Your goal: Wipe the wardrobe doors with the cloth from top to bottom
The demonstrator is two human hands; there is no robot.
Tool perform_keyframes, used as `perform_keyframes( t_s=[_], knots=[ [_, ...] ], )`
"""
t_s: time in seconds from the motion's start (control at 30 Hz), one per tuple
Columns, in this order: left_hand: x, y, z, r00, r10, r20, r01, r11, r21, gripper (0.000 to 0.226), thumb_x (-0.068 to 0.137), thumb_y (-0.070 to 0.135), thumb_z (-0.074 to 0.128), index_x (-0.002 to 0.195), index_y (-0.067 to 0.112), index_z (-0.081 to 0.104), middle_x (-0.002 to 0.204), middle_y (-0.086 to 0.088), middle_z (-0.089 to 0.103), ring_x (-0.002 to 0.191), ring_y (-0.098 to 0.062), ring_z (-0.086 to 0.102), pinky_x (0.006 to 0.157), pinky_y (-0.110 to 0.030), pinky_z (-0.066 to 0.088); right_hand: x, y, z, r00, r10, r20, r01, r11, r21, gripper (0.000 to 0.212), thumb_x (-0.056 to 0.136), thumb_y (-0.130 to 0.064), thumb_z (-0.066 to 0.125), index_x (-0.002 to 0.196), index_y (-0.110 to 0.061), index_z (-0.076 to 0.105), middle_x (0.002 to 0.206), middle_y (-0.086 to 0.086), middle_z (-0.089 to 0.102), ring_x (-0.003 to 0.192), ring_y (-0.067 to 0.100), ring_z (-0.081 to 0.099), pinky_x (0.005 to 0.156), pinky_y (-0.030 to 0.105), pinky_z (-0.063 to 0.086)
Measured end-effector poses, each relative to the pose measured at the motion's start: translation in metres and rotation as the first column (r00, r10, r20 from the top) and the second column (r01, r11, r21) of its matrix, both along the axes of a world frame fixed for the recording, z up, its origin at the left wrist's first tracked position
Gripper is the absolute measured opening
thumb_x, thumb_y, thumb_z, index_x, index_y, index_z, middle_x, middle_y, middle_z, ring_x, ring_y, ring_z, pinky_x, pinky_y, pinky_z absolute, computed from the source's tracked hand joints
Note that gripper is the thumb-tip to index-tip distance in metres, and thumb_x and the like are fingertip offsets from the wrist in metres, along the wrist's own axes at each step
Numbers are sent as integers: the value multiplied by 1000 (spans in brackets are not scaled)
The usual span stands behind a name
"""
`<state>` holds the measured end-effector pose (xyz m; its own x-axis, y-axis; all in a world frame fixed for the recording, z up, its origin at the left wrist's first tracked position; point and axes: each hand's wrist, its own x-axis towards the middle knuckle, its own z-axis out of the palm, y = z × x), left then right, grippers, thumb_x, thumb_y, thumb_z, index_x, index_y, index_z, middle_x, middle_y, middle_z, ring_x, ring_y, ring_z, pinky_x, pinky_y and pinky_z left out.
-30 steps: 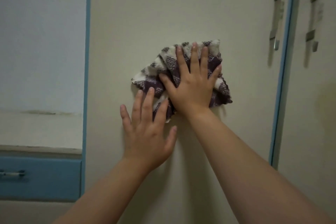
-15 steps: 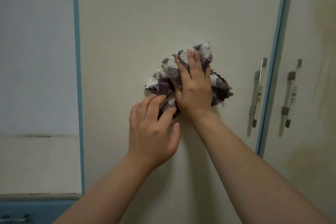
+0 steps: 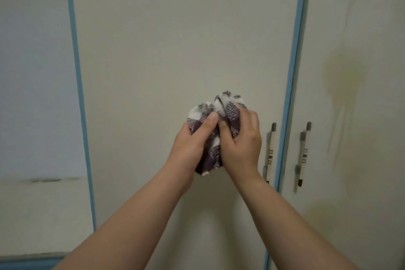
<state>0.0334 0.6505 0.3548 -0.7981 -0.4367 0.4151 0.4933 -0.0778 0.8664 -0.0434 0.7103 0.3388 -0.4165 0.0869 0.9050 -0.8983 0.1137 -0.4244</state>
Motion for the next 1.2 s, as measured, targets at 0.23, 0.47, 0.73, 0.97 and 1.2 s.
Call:
perform_keyframes(
  t_s=[0.23,0.47,0.73,0.97,1.2],
  knots=[
    [-16,25,12,997,-57,45,46,976,212,27,91,19,55,110,2,63,99,-15,71,85,-25,70,67,-32,58,11,36,19,582,745,326,-672,667,-322,62,73,-22,55,132,-31,37,120,5,58,110,19,57,99,37,44],
    [-29,43,18,1000,8,-25,5,870,493,30,98,14,35,74,10,52,58,-4,64,60,-16,57,53,-23,47,1,71,43,161,856,491,-712,445,-543,28,88,-1,54,115,-3,61,111,17,65,99,25,65,87,35,54],
    [-67,41,46,977,-210,32,176,883,435,37,91,20,33,64,8,53,67,-13,54,56,-28,57,63,-34,48,-18,97,53,572,556,604,-692,721,-8,22,84,-8,65,106,-12,66,106,12,66,93,22,63,84,31,50],
    [-65,58,79,986,150,-71,-150,989,-3,12,63,24,59,64,12,55,74,-9,55,78,-21,52,74,-40,46,-30,119,82,825,460,327,-479,877,-25,26,83,-1,64,69,-18,51,69,4,55,67,16,52,61,26,44],
    [-71,57,88,939,310,-149,-330,934,-139,21,81,9,63,61,15,60,58,-1,62,59,-19,60,60,-29,48,-71,157,92,940,189,285,-248,951,185,26,80,-4,65,69,-20,48,65,-2,53,62,12,47,58,26,39]
  ],
)
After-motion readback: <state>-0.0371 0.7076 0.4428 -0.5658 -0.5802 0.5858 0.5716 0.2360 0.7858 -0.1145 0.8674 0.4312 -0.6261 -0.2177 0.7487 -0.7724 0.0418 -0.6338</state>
